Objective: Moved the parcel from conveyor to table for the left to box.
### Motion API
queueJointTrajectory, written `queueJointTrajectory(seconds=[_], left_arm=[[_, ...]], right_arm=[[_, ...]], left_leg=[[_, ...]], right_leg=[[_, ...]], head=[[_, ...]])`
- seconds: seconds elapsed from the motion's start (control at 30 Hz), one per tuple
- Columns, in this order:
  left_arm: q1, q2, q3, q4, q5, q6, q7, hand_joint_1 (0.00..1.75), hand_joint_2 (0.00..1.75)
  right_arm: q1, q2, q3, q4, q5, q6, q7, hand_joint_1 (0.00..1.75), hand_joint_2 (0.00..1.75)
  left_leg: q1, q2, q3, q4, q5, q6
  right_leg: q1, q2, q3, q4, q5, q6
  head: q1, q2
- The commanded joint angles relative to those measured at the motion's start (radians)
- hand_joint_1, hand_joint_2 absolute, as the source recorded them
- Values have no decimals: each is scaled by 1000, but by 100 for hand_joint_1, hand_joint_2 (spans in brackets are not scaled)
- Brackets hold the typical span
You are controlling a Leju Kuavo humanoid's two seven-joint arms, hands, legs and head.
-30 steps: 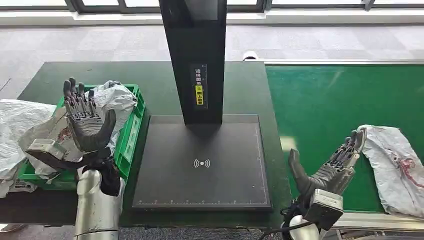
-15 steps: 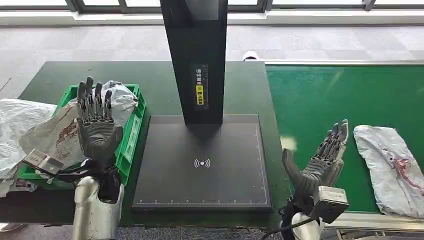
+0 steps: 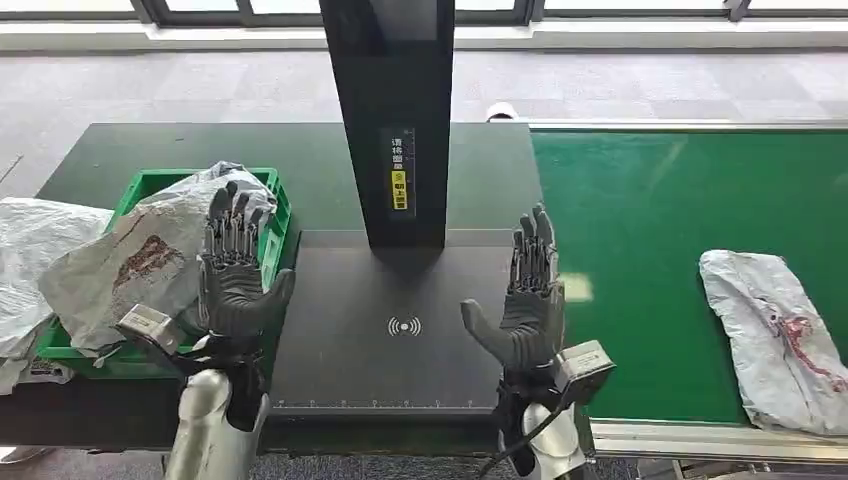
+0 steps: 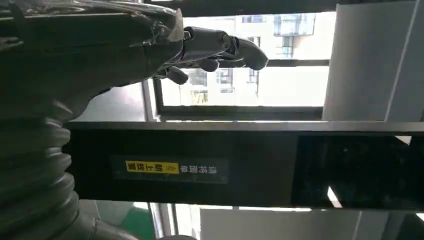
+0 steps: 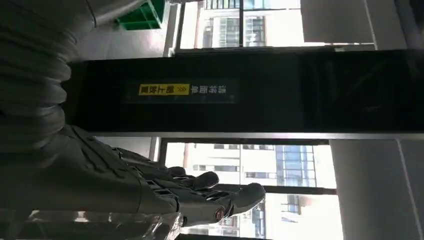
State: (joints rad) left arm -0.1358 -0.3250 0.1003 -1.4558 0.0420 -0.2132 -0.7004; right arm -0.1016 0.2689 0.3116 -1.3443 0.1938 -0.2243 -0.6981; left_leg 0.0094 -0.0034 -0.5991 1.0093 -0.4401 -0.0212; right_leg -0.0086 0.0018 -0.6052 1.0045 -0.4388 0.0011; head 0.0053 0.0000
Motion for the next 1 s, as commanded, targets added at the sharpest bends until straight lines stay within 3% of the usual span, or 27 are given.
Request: queueJointTrajectory(seconds=[0.03, 0.87, 0.93, 1.0], left_arm=[[39, -24, -31, 81, -3, 10, 2, 0, 175], [17, -24, -54, 178, -49, 44, 2, 0, 175], [20, -24, -55, 175, -49, 46, 2, 0, 175], [27, -24, -56, 168, -50, 52, 2, 0, 175]], right_arm=[[-60, -7, 54, 142, -3, -7, 0, 0, 175], [-64, -10, 50, 204, 52, -90, 0, 0, 175], [-64, -4, 39, 219, 98, -126, 0, 0, 175], [-77, 3, -6, 295, 266, -264, 9, 0, 175]], left_leg=[[-1, 1, 5, -4, 0, 1], [0, 0, 5, -3, -1, 1], [-1, 0, 3, -2, 0, 1], [0, 0, 4, -2, 0, 1]], right_leg=[[0, 1, 5, -4, 0, 0], [0, 0, 5, -3, 0, 0], [-1, 0, 3, -2, 0, 0], [0, 0, 4, -3, 0, 0]], head=[[0, 0], [0, 0], [0, 0], [0, 0]])
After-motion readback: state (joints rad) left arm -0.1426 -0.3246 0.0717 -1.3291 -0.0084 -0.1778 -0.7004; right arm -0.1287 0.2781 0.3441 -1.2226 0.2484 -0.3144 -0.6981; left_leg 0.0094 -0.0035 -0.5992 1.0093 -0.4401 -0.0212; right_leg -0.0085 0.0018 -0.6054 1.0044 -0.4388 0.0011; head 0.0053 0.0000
